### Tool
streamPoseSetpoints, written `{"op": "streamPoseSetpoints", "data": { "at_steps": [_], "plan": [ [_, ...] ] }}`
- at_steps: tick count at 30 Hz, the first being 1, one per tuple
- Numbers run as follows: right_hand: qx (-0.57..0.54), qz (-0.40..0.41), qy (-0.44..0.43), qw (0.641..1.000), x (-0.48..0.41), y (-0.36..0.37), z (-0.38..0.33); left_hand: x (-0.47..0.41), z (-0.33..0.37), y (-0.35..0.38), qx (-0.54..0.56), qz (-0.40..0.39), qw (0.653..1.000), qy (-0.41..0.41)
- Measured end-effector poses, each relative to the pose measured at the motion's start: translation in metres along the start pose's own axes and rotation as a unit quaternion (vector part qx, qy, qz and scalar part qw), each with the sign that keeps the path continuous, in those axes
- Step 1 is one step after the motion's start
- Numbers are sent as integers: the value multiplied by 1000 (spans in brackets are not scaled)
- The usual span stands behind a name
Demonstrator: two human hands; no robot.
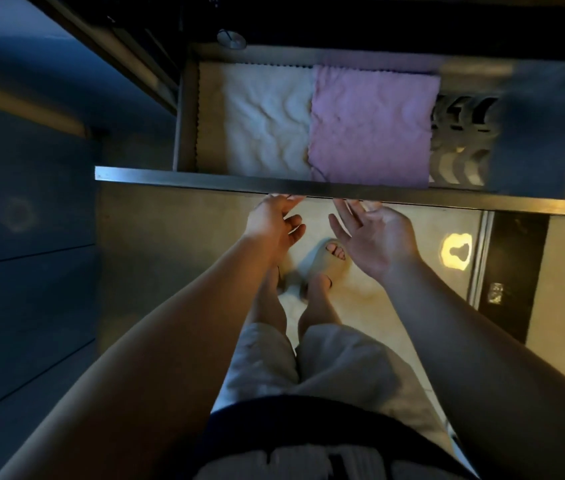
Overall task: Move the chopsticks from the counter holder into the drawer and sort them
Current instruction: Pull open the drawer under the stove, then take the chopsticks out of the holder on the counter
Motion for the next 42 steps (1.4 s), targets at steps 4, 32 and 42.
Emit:
{"op": "streamPoseSetpoints", "data": {
  "at_steps": [4,32,42],
  "plan": [
    [38,23,33,998,20,-5,9,18,-17,-10,1,40,998,-40],
    [936,-231,-56,258,119,150,45,223,17,-67,-602,178,771,108],
    [936,-321,-138,46,182,201,148,321,-15,-137,-549,368,728,180]
  ]
}}
Point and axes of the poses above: each hand's wrist, its own x-axis away from the middle knuckle, its own y-axis out of the palm, z = x × y, the point moved 6 cm from there along -x, towards the middle knuckle, and after that the axes turned 10 degrees about -z, right-handed, at the moved point
